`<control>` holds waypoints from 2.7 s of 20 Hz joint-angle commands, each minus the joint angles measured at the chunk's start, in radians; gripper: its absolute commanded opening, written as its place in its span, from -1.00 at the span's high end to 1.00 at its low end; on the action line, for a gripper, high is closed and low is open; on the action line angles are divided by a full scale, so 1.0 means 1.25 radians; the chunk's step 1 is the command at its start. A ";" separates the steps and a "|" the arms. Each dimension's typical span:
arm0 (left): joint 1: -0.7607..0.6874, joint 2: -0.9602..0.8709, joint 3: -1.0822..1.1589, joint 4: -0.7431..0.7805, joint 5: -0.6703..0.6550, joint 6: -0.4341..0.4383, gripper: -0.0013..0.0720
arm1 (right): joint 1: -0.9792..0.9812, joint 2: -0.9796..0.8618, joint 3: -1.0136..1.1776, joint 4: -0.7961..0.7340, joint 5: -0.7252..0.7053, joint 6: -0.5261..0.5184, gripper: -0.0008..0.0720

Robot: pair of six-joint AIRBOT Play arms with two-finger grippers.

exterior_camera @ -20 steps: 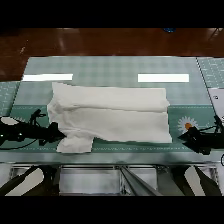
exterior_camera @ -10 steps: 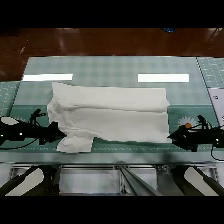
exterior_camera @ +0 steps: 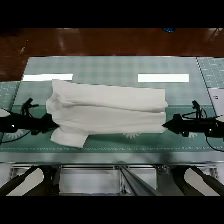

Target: Fold the shirts.

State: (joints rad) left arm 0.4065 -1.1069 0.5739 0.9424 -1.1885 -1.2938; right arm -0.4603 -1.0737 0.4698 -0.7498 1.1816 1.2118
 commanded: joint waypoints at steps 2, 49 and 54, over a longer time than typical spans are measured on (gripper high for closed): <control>-0.008 0.005 0.157 -0.131 -0.046 -0.001 0.91 | 0.007 0.010 0.117 0.012 0.036 0.008 0.91; -0.284 0.136 0.199 0.090 0.371 -0.139 -0.40 | -0.043 -0.310 0.255 0.149 -0.222 -0.038 -0.14; -0.354 0.082 0.196 0.084 0.394 -0.139 -0.40 | 0.065 -0.443 0.352 0.197 -0.201 -0.046 -0.14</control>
State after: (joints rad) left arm 0.0166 -0.9874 0.8467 1.0481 -0.7395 -1.4673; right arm -0.4526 -1.5444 0.8570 -0.5461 0.9363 1.1698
